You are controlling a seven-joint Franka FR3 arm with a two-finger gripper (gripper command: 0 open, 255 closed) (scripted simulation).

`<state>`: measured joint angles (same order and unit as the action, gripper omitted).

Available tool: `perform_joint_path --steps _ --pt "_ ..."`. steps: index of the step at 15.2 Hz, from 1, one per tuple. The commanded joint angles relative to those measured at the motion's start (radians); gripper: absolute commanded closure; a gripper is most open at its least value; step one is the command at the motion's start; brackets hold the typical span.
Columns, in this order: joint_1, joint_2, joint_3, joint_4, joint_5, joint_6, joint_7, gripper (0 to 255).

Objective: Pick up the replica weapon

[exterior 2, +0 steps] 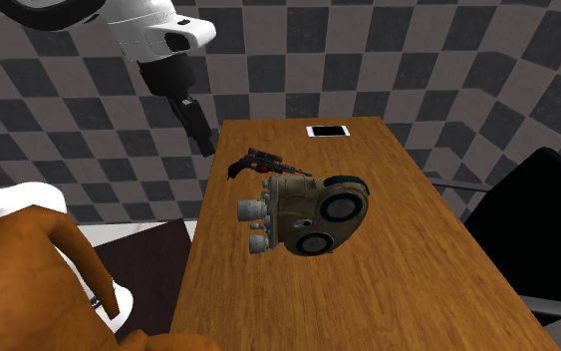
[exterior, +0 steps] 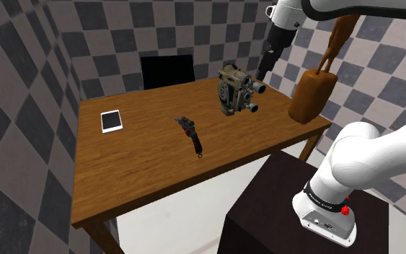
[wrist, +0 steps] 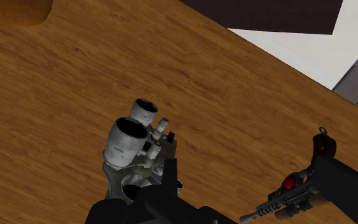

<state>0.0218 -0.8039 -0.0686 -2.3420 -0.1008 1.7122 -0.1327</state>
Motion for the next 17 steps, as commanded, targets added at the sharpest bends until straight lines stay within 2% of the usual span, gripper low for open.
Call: perform_joint_path --steps 1,9,17 --pt "0.0 0.0 0.0 0.0 0.0 0.0 0.0 0" --pt "0.001 0.295 0.123 0.11 0.069 0.062 0.249 0" --pt "0.004 0.63 0.204 0.309 0.1 0.083 0.479 0"
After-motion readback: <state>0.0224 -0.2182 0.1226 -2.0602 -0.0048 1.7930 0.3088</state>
